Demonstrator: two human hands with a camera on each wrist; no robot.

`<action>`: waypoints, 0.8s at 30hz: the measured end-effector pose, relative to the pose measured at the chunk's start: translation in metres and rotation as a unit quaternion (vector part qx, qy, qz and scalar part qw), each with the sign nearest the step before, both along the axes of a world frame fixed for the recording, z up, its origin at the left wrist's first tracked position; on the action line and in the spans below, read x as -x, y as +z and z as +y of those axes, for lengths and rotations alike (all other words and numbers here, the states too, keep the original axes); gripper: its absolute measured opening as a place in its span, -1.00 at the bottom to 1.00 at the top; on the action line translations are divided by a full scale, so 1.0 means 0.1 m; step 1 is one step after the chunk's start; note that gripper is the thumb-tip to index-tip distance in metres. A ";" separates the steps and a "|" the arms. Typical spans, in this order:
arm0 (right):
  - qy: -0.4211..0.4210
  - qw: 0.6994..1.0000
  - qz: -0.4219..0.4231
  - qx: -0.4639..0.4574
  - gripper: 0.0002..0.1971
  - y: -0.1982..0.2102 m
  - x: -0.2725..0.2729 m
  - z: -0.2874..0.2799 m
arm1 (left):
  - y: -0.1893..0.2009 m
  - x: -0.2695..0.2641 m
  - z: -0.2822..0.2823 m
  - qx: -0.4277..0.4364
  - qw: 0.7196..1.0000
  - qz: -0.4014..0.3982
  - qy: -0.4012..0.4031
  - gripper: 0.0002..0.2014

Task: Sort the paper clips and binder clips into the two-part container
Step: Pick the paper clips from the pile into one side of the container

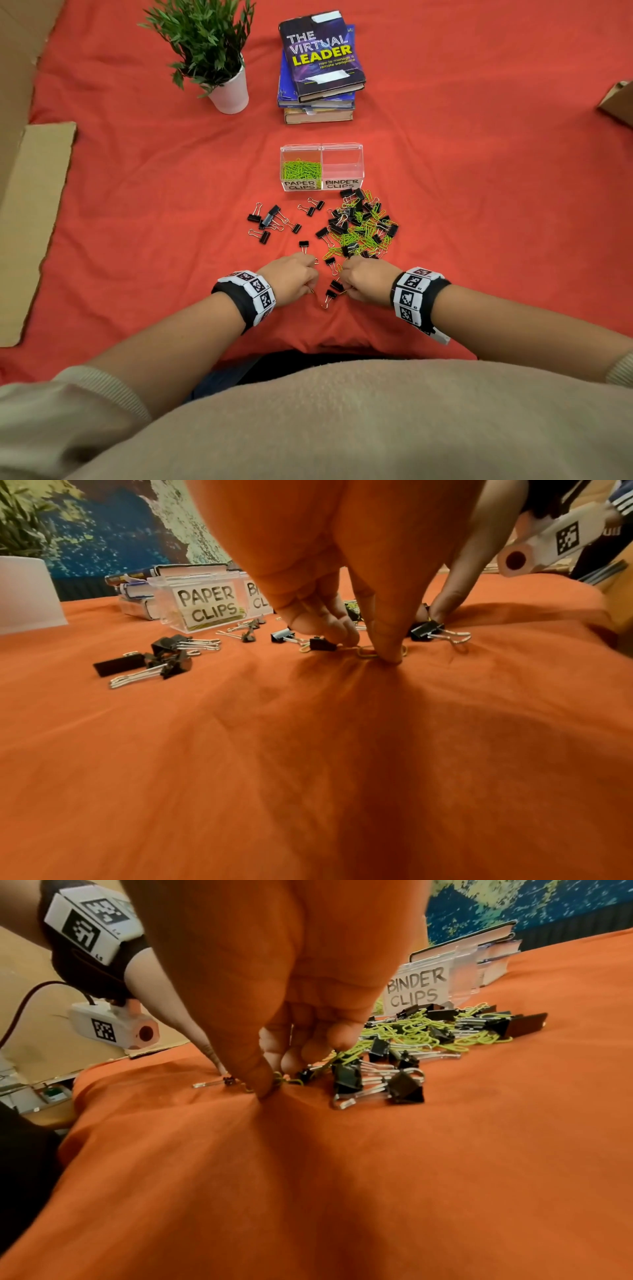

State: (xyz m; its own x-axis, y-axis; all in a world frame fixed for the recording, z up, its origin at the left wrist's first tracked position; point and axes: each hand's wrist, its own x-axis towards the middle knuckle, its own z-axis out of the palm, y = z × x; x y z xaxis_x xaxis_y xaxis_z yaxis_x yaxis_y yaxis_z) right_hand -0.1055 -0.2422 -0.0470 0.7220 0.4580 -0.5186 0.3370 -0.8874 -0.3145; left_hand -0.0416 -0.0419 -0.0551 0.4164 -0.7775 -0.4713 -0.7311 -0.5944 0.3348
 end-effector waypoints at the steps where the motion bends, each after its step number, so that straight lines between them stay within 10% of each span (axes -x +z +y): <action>1: -0.007 1.000 0.004 -0.018 -0.80 0.00 -0.01 -0.01 | 0.00 0.01 0.01 0.006 1.000 0.001 0.002 -0.92; 10: -0.337 0.899 0.137 -0.244 -0.88 0.18 -0.27 -0.34 | 0.10 -0.07 0.05 0.132 0.951 0.091 0.263 -0.81; 17: -0.504 0.742 0.239 -0.371 -0.83 0.23 -0.42 -0.28 | 0.15 -0.07 -0.04 0.070 0.981 0.023 0.179 -0.82; 24: -0.263 0.960 0.079 -0.060 -0.83 0.13 -0.40 0.07 | 0.02 -0.04 -0.06 -0.019 0.998 -0.043 0.047 -0.80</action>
